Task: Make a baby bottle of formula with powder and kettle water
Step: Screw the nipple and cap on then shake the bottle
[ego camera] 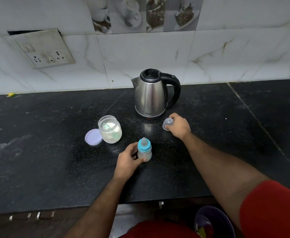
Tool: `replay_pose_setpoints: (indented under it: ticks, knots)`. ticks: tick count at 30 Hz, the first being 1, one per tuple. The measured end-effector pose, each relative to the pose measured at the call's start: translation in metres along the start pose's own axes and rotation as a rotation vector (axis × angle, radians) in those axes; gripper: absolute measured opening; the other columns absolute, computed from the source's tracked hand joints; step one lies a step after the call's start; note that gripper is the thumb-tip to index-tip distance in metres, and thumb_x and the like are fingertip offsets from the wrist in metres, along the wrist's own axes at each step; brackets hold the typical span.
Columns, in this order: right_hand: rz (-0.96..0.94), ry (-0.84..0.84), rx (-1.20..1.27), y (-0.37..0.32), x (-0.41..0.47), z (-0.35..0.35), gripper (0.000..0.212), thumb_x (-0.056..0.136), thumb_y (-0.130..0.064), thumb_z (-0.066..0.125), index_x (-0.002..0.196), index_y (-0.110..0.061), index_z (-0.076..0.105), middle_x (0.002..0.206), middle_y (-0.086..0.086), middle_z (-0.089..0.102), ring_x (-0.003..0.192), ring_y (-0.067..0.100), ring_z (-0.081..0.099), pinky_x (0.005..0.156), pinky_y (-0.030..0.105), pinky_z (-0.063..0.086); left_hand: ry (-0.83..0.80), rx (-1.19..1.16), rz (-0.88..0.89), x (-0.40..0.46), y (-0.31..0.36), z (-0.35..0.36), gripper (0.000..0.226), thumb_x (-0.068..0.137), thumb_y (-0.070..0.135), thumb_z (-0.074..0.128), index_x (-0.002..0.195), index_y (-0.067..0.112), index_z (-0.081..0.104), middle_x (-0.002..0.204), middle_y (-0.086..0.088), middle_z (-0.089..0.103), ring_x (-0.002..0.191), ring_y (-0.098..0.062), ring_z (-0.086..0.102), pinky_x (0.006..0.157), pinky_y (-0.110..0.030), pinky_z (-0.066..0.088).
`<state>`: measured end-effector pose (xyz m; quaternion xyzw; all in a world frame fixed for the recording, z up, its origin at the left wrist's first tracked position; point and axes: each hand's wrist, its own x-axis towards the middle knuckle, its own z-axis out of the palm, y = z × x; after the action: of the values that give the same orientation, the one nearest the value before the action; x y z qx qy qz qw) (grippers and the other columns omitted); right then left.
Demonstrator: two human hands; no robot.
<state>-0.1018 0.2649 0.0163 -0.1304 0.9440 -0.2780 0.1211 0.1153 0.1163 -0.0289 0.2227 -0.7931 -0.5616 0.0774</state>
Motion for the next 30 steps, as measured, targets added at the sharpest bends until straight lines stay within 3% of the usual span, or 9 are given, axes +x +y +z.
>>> replay_pose_setpoints:
  ticks: [3, 7, 10, 13, 19, 24, 30]
  knots:
    - [-0.014, -0.011, 0.141, -0.009, -0.012, 0.002, 0.046, 0.077, -0.027, 0.075, 0.118, -0.023, 0.056, 0.105, 0.003, 0.068, 0.098, 0.023, 0.064, 0.083, 0.032, 0.050, 0.014, -0.025, -0.001, 0.000, -0.001, 0.000, 0.063, 0.074, 0.005, 0.083, 0.128, 0.025, 0.058, 0.118, 0.018, 0.065, 0.111, 0.007, 0.059, 0.094, -0.014, 0.049]
    - [-0.093, 0.004, 0.373, -0.027, -0.042, 0.003, 0.029, 0.076, -0.025, 0.074, 0.099, -0.028, 0.058, 0.086, -0.005, 0.067, 0.085, 0.016, 0.067, 0.075, 0.033, 0.055, 0.015, -0.063, -0.011, -0.003, 0.000, 0.000, 0.062, 0.075, 0.006, 0.083, 0.129, 0.021, 0.059, 0.122, 0.014, 0.064, 0.116, -0.001, 0.059, 0.099, -0.024, 0.050]
    - [-0.159, -0.006, 0.529, -0.044, -0.068, -0.001, 0.023, 0.081, -0.022, 0.073, 0.098, -0.028, 0.060, 0.082, 0.000, 0.068, 0.074, 0.013, 0.065, 0.068, 0.037, 0.056, 0.022, -0.092, 0.002, -0.004, -0.001, -0.001, 0.060, 0.076, 0.005, 0.082, 0.129, 0.021, 0.059, 0.123, 0.012, 0.065, 0.118, -0.003, 0.060, 0.100, -0.027, 0.051]
    - [-0.237, -0.001, 0.609, -0.055, -0.094, -0.006, 0.024, 0.083, -0.020, 0.072, 0.105, -0.023, 0.062, 0.078, -0.007, 0.067, 0.066, 0.002, 0.062, 0.061, 0.023, 0.055, 0.029, -0.118, 0.015, -0.005, -0.002, -0.002, 0.058, 0.077, 0.006, 0.081, 0.130, 0.020, 0.060, 0.127, 0.007, 0.066, 0.119, -0.004, 0.060, 0.101, -0.030, 0.052]
    - [-0.399, 0.034, 0.484, -0.056, -0.126, -0.003, 0.034, 0.078, -0.018, 0.076, 0.108, -0.027, 0.062, 0.097, -0.010, 0.070, 0.086, 0.002, 0.066, 0.076, 0.016, 0.053, 0.016, -0.132, 0.072, -0.007, -0.002, -0.004, 0.050, 0.081, 0.010, 0.079, 0.126, 0.026, 0.062, 0.124, 0.010, 0.068, 0.119, -0.003, 0.061, 0.105, -0.029, 0.048]
    - [-0.454, 0.034, 0.260, -0.053, -0.133, 0.007, 0.045, 0.077, -0.021, 0.075, 0.119, -0.025, 0.062, 0.115, -0.011, 0.064, 0.099, 0.005, 0.062, 0.090, 0.033, 0.053, 0.014, -0.137, 0.089, -0.009, -0.001, -0.007, 0.048, 0.082, 0.012, 0.078, 0.126, 0.023, 0.063, 0.122, 0.012, 0.069, 0.117, -0.001, 0.062, 0.105, -0.033, 0.049]
    - [-0.464, -0.007, 0.111, -0.051, -0.133, 0.013, 0.048, 0.081, -0.021, 0.073, 0.127, -0.026, 0.059, 0.121, -0.007, 0.062, 0.109, 0.010, 0.058, 0.096, 0.037, 0.050, 0.004, -0.163, 0.093, -0.010, 0.002, -0.009, 0.048, 0.082, 0.008, 0.078, 0.126, 0.021, 0.064, 0.122, 0.009, 0.070, 0.116, -0.003, 0.063, 0.105, -0.036, 0.050]
